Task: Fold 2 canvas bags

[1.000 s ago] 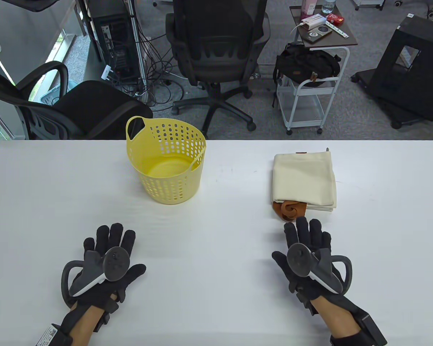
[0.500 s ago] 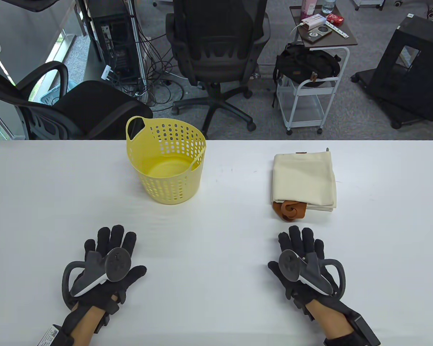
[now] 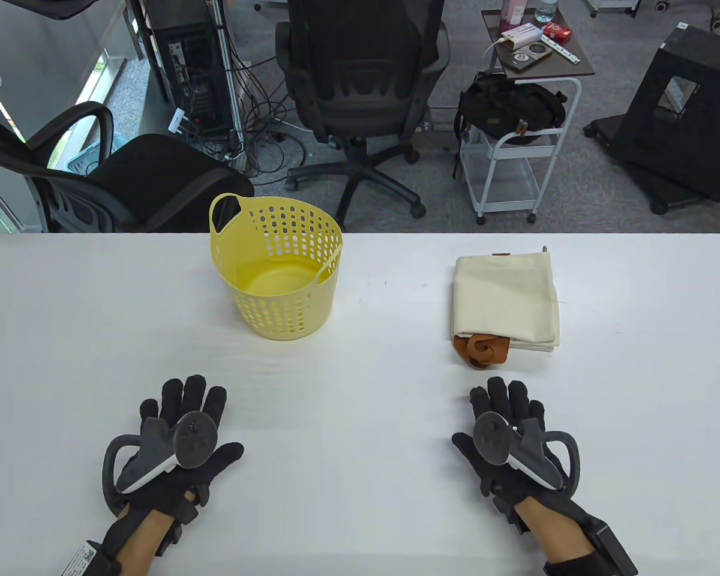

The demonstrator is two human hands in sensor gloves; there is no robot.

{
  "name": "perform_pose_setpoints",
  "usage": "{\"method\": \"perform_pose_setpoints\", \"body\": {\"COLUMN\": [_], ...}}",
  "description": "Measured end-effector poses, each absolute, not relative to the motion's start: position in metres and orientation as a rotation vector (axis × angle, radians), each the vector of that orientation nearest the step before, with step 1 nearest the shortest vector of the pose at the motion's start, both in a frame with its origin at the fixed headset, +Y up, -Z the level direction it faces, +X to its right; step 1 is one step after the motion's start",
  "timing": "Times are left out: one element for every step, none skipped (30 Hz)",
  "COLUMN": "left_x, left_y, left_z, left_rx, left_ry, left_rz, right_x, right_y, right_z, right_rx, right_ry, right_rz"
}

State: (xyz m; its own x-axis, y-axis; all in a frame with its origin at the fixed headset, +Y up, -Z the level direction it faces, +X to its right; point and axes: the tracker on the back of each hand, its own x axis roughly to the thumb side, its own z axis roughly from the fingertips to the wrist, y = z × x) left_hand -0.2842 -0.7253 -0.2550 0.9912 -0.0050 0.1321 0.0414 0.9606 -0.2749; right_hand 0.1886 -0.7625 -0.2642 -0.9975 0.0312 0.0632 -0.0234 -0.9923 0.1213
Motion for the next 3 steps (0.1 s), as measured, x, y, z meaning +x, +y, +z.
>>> {"method": "perform_pose_setpoints", "body": {"left_x": [-0.2844,-0.2844,-0.2845], "left_y": [-0.7252,-0.7251,-0.7249], "left_z": [-0.255,-0.2551,-0.2551], "left_rx": [-0.281,-0.281,-0.28], "left_ry": [-0.131,-0.131,-0.131], "left_rz": [-0.021,-0.019,-0.02], "right_x": [0.1886,0.1883,0.1883], "right_y": [-0.763,-0.7631,-0.7635], "right_z": [-0.2642,-0.2643,-0.2644], "right_rx": [0.103,0.104,0.107], "right_ry": [0.194,0.194,0.195], "right_rz": [3.108,3.109,3.109]}}
